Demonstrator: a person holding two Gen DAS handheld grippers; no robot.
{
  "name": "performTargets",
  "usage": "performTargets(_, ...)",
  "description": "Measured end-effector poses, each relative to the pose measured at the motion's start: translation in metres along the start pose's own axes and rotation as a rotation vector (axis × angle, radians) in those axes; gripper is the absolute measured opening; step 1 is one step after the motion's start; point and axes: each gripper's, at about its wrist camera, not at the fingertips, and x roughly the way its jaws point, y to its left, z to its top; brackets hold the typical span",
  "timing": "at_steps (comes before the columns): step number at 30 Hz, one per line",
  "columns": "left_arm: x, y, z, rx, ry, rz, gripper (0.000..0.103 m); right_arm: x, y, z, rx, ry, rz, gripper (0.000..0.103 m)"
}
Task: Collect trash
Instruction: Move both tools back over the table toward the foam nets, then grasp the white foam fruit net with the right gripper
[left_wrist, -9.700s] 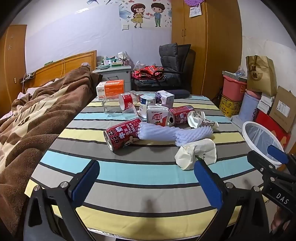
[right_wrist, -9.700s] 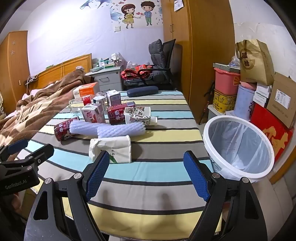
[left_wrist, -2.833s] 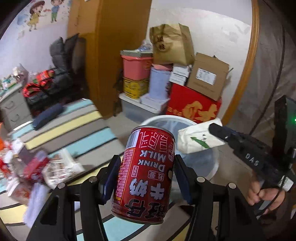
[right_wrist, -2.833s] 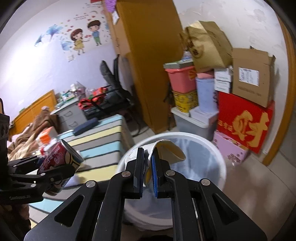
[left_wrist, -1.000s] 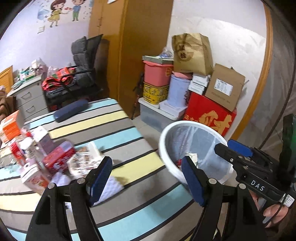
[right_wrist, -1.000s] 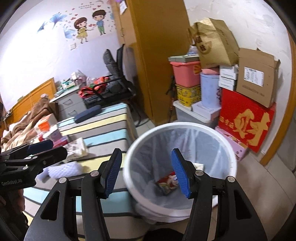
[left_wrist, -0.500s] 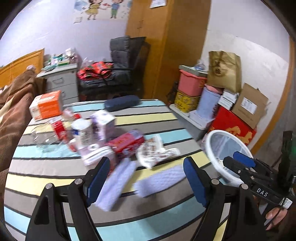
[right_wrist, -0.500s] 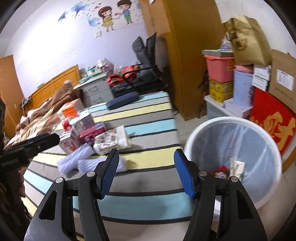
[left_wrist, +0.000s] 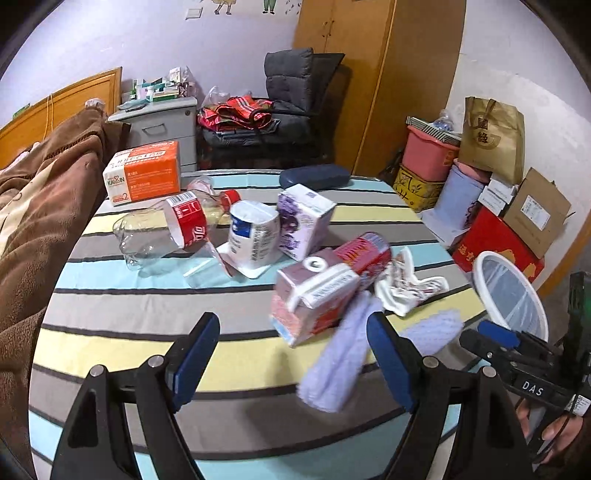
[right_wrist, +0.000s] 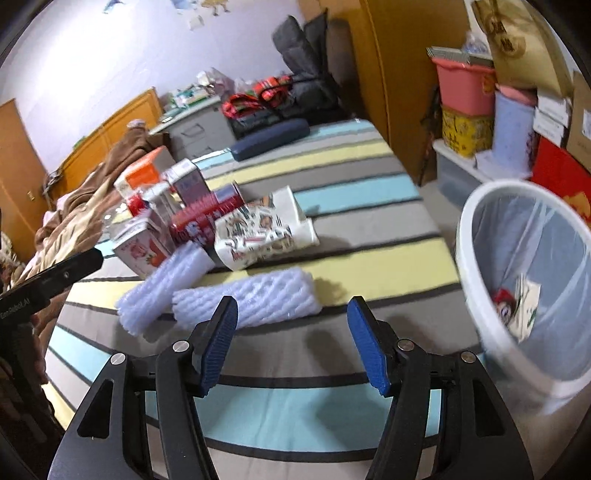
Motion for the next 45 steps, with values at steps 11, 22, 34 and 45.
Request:
performTargets(11,0.039,0.003,0.016,0.074,0.043,-0.014,0.083,0.022,0.001,0.002,0.139,0.057,0.08,0.063)
performTargets(22,0.057,0.006,0.023,0.074,0.068,-0.051,0.07,0.036,0.019,0.017,0.079,0.064,0.042,0.063)
performTargets(34,0.063,0.012,0.026,0.018,0.08,-0.098,0.038,0.031,0.016,0.023,0.035,0.02,0.016,0.017)
performTargets(45,0.073,0.011,0.033,-0.043,0.101,-0.087,0.072,0.007,-0.003,0.022,0.017,-0.008,-0.099,0.016)
